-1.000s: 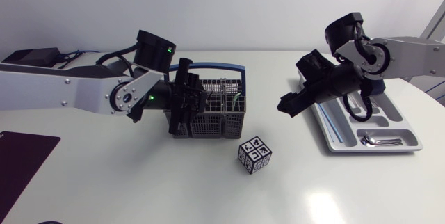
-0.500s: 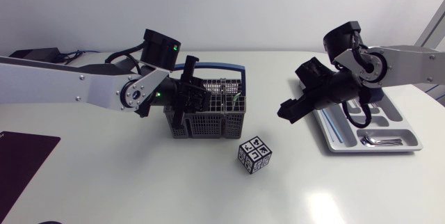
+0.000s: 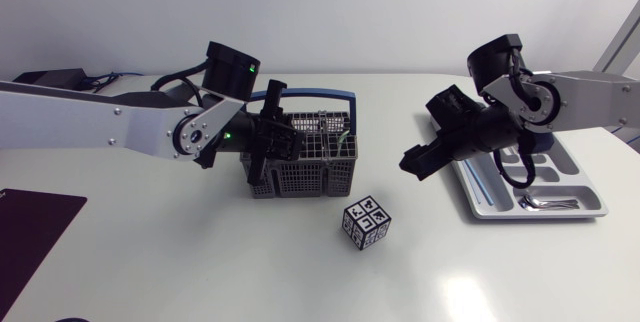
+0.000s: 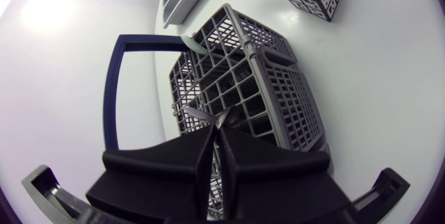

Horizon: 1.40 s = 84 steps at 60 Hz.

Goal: Transfer all utensils from the basket to the drawer tray.

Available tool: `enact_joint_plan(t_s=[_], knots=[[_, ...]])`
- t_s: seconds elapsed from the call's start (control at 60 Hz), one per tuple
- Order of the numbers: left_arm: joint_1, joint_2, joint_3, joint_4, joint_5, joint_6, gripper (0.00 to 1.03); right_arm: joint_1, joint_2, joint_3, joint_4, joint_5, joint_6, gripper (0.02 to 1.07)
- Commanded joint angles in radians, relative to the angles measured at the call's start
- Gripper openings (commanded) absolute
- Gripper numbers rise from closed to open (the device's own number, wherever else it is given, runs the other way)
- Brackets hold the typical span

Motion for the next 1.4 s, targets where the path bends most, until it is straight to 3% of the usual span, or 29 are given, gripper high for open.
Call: enact_joint_plan(t_s=[0.0, 0.417, 0.85, 1.067, 1.183, 1.383], knots=[[0.005, -0.024, 0.017, 0.005, 0.007, 0.037, 0.04, 0.0, -0.021, -0.034, 0.008, 0.009, 0.015, 1.02], [-0.005, -0.09, 0.055, -0.061, 0.007, 0.032, 0.04, 0.012, -0.057, -0.061, 0.01, 0.009, 0.015, 1.02], [-0.029, -0.201, 0.123, -0.167, 0.013, -0.078, 0.04, 0.034, -0.147, -0.088, -0.002, 0.007, 0.019, 1.02], [-0.031, -0.27, 0.154, -0.233, 0.007, -0.209, 0.04, 0.066, -0.242, -0.09, -0.025, 0.009, 0.039, 1.02], [-0.06, -0.282, 0.206, -0.335, -0.025, -0.342, 0.04, 0.114, -0.29, -0.087, -0.032, 0.042, 0.05, 1.02], [-0.127, -0.264, 0.262, -0.415, -0.114, -0.577, 0.04, 0.218, -0.334, -0.077, -0.027, 0.105, 0.084, 1.02]])
